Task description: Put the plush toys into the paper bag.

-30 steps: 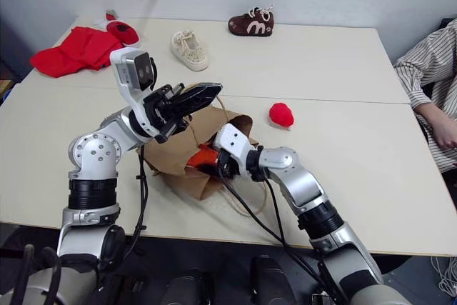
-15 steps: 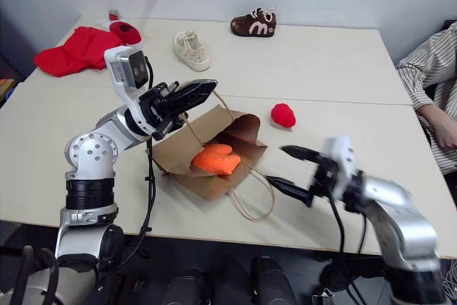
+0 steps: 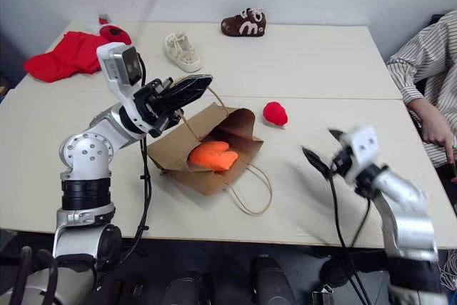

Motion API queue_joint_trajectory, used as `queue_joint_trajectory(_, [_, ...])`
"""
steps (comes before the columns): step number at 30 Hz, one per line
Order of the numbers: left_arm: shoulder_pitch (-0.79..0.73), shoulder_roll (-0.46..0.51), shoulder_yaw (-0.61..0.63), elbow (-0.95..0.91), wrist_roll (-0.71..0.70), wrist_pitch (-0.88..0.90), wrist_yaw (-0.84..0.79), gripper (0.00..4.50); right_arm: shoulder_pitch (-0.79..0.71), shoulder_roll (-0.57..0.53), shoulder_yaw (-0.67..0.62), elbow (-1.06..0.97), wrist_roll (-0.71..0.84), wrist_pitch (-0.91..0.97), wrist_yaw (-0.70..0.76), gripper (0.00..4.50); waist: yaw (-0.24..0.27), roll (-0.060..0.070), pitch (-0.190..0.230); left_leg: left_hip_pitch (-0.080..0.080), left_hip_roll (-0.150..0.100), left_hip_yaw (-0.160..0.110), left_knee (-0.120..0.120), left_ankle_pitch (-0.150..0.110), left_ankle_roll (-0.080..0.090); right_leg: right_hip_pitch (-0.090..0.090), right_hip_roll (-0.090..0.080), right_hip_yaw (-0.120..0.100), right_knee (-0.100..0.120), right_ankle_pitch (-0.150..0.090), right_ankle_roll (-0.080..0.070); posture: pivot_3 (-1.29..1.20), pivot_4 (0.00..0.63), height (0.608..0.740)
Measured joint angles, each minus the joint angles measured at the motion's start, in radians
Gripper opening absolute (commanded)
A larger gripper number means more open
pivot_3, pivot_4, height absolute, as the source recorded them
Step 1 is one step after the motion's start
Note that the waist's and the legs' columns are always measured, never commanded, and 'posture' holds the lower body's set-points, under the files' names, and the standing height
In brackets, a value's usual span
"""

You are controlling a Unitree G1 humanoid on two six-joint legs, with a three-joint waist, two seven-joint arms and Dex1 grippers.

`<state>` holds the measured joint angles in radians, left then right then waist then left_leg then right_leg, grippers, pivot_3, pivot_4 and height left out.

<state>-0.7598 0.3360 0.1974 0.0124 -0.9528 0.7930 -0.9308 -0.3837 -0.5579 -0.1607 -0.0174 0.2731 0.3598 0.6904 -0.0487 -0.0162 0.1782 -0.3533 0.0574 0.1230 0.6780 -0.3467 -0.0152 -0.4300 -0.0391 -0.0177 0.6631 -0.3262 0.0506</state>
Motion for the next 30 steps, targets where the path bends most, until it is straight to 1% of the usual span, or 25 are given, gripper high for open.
queue_joint_trajectory(1, [0.000, -0.002, -0.003, 0.001, 0.003, -0.002, 0.000, 0.00, -0.097, 0.017, 0.037, 0.069, -0.021, 0.028, -0.013, 4.45, 0.000, 0.000, 0.000, 0.000, 0.000, 0.000, 0.000, 0.000, 0.000, 0.000, 0.000, 0.000, 0.000, 0.000, 0.000, 0.00, 0.150, 0.740])
queue_joint_trajectory(3, [0.000, -0.001, -0.011, -0.001, 0.007, -0.007, 0.000, 0.00, -0.240, 0.051, 0.093, 0.197, -0.058, 0.042, -0.031, 4.45, 0.002, 0.000, 0.000, -0.001, 0.000, -0.001, 0.000, 0.000, 0.000, -0.001, 0.000, -0.001, -0.001, 0.000, 0.000, 0.00, 0.150, 0.740])
queue_joint_trajectory(5, [0.002, -0.002, -0.014, -0.002, 0.010, -0.010, 0.001, 0.00, -0.354, 0.087, 0.141, 0.338, -0.096, 0.051, -0.043, 4.45, 0.006, 0.000, 0.000, -0.002, 0.000, -0.001, 0.000, 0.000, 0.000, -0.001, -0.001, -0.002, -0.001, 0.000, 0.000, 0.00, 0.150, 0.740])
queue_joint_trajectory(8, [0.008, 0.001, -0.013, -0.003, 0.014, -0.014, 0.002, 0.00, -0.461, 0.136, 0.195, 0.544, -0.140, 0.043, -0.054, 3.83, 0.010, 0.000, 0.000, -0.002, 0.000, -0.001, 0.000, 0.000, 0.001, -0.001, -0.002, -0.002, -0.001, 0.000, 0.000, 0.00, 0.150, 0.740])
queue_joint_trajectory(10, [0.015, 0.003, -0.013, -0.004, 0.015, -0.016, 0.003, 0.00, -0.495, 0.150, 0.206, 0.654, -0.168, -0.001, -0.062, 3.13, 0.014, 0.000, 0.000, -0.003, 0.000, 0.000, 0.000, 0.000, 0.002, -0.001, -0.003, -0.002, -0.001, 0.000, 0.000, 0.00, 0.150, 0.740])
queue_joint_trajectory(12, [0.023, 0.011, -0.013, -0.004, 0.015, -0.016, 0.004, 0.00, -0.519, 0.151, 0.196, 0.703, -0.176, -0.033, -0.069, 2.44, 0.011, 0.000, 0.000, -0.003, 0.000, 0.000, 0.001, 0.000, 0.002, -0.001, -0.003, -0.003, -0.001, 0.000, 0.000, 0.00, 0.150, 0.740])
queue_joint_trajectory(16, [0.023, 0.022, -0.012, -0.004, 0.015, -0.016, 0.003, 0.00, -0.520, 0.156, 0.193, 0.718, -0.175, -0.068, -0.066, 1.11, 0.007, 0.000, 0.000, -0.002, 0.000, 0.000, 0.001, 0.000, 0.001, -0.001, -0.003, -0.003, 0.000, 0.000, 0.000, 0.00, 0.150, 0.740])
queue_joint_trajectory(18, [0.023, 0.022, -0.013, -0.003, 0.015, -0.017, 0.002, 0.00, -0.504, 0.141, 0.192, 0.700, -0.174, -0.077, -0.051, 0.43, 0.004, 0.000, 0.000, -0.002, 0.000, 0.000, 0.000, 0.000, 0.001, -0.001, -0.003, -0.003, 0.000, 0.000, 0.000, 0.00, 0.150, 0.740])
queue_joint_trajectory(20, [0.022, 0.022, -0.014, -0.002, 0.015, -0.018, 0.001, 0.00, -0.475, 0.112, 0.191, 0.661, -0.172, -0.082, -0.026, 0.01, 0.008, 0.000, 0.000, -0.002, 0.000, -0.001, 0.000, 0.000, 0.001, -0.001, -0.003, -0.003, 0.000, 0.000, 0.000, 0.00, 0.150, 0.740])
queue_joint_trajectory(24, [0.018, 0.022, -0.019, 0.005, 0.020, -0.027, -0.008, 0.00, -0.402, 0.046, 0.161, 0.588, -0.148, -0.081, 0.027, 0.01, 0.019, 0.000, 0.000, -0.003, 0.000, -0.001, 0.001, 0.000, 0.002, -0.001, -0.003, -0.003, -0.001, 0.000, 0.000, 0.00, 0.150, 0.740])
queue_joint_trajectory(27, [0.014, 0.021, -0.020, 0.014, 0.023, -0.035, -0.015, 0.00, -0.330, 0.003, 0.102, 0.506, -0.087, -0.061, 0.080, 0.01, 0.019, 0.000, 0.000, -0.003, 0.000, -0.001, 0.001, 0.000, 0.001, -0.001, -0.003, -0.003, -0.001, 0.000, 0.000, 0.00, 0.150, 0.740])
queue_joint_trajectory(29, [0.006, 0.018, -0.023, 0.023, 0.027, -0.038, -0.020, 0.00, -0.272, -0.031, 0.062, 0.402, -0.023, -0.031, 0.140, 0.01, 0.020, 0.000, 0.000, -0.003, 0.000, -0.001, 0.001, 0.000, 0.001, -0.001, -0.003, -0.003, -0.001, 0.000, 0.000, 0.00, 0.150, 0.740])
queue_joint_trajectory(30, [0.002, 0.017, -0.024, 0.027, 0.028, -0.038, -0.022, 0.00, -0.226, -0.058, 0.040, 0.307, 0.032, -0.006, 0.195, 0.01, 0.020, 0.000, 0.000, -0.003, 0.000, -0.001, 0.000, 0.000, 0.001, -0.001, -0.002, -0.003, -0.001, 0.000, 0.000, 0.00, 0.150, 0.740])
